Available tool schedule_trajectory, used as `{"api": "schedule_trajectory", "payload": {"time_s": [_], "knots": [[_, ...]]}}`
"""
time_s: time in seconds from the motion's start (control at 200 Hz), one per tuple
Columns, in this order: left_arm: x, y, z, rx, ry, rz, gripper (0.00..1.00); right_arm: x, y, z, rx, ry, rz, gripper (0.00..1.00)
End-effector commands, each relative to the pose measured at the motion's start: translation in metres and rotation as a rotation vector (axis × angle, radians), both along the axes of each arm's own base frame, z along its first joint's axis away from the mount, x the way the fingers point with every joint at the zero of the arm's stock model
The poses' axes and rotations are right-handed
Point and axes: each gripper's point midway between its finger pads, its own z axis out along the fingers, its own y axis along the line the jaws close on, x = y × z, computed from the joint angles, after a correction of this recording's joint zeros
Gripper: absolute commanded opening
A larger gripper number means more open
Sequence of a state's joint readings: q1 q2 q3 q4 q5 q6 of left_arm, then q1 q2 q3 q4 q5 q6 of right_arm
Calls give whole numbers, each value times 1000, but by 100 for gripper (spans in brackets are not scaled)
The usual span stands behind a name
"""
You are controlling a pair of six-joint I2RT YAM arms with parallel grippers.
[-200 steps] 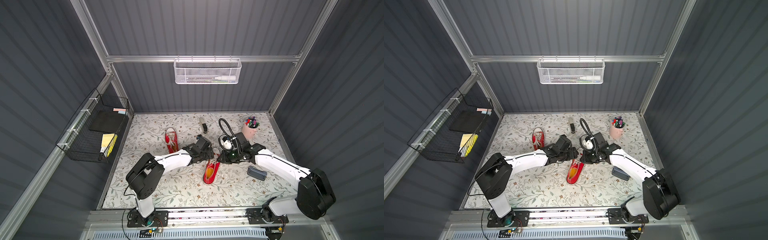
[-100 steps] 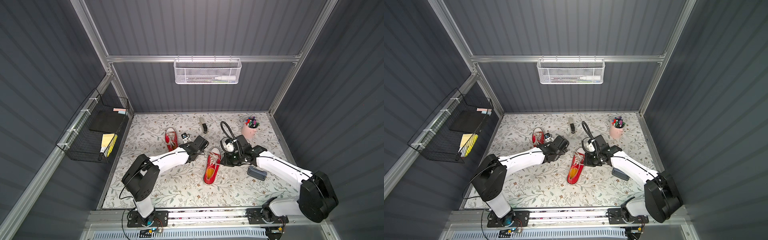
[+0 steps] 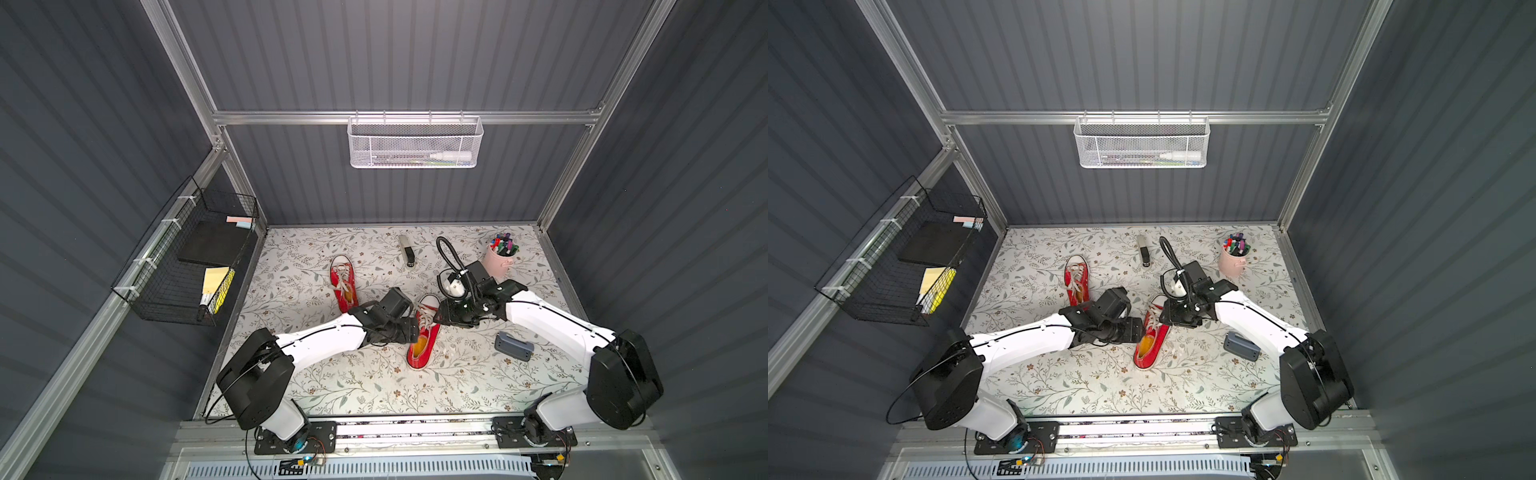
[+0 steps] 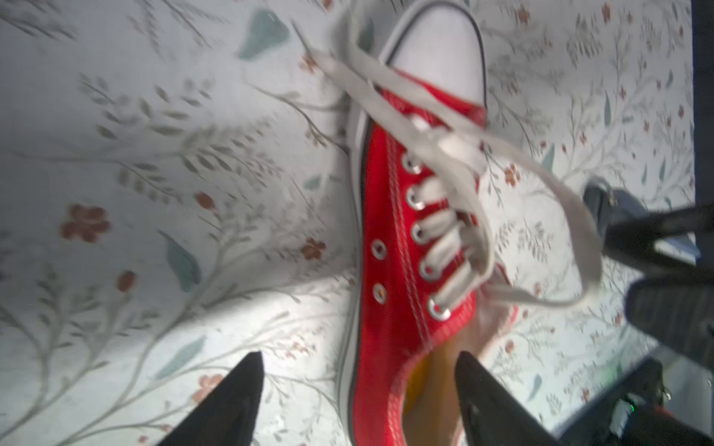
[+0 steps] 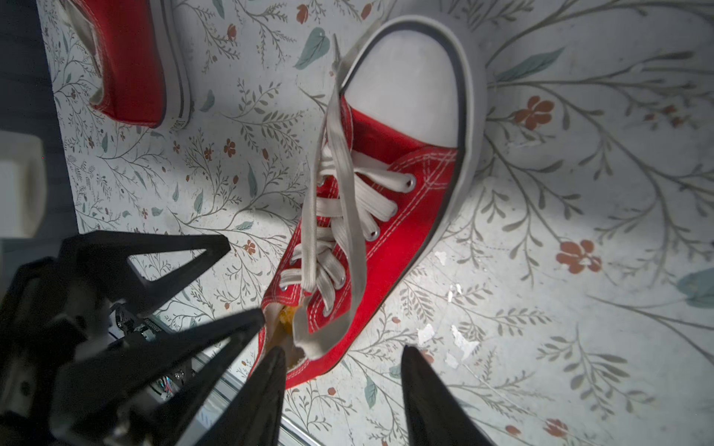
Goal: Remove the insole from the shoe
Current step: Untie the shoelace on the shoe, then remove the insole from the shoe.
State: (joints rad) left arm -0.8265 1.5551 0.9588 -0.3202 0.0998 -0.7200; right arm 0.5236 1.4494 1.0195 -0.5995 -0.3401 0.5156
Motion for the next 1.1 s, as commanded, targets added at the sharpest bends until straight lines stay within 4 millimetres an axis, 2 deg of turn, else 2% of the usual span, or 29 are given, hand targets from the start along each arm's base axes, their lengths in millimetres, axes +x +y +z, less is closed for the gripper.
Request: {"api": "schedule_trajectory", "payload": {"time_s": [0.0,0.17,0.275,0.33,0.49,0.66,0.81,0.931,1.006,1.091], "knots": [[-19,-10,-8,5,52,-130,84,-9,-11,-2,-25,17,-12,51],[-14,-3,-23,101,75,-119,76,-10,-21,-2,-52,-1,-52,51],[-9,-2,-27,140,69,-125,67,-11,-24,-1,-53,-12,-69,51],[-5,-4,-25,141,53,-125,59,-11,-25,0,-52,-15,-72,51],[17,-21,-13,101,-9,-97,26,-7,-28,5,-53,-19,-96,50],[42,-44,-4,-11,-47,37,8,2,-42,13,-67,37,-199,39],[61,-55,-1,-89,-103,215,0,5,-42,28,-71,25,-191,35],[72,-63,-4,-152,-119,370,0,3,-34,37,-25,33,-170,31],[73,-75,-7,-168,-110,395,0,-3,-23,36,23,70,-110,26],[70,-92,-10,-169,-96,383,0,-8,-16,24,30,131,-67,21]]}}
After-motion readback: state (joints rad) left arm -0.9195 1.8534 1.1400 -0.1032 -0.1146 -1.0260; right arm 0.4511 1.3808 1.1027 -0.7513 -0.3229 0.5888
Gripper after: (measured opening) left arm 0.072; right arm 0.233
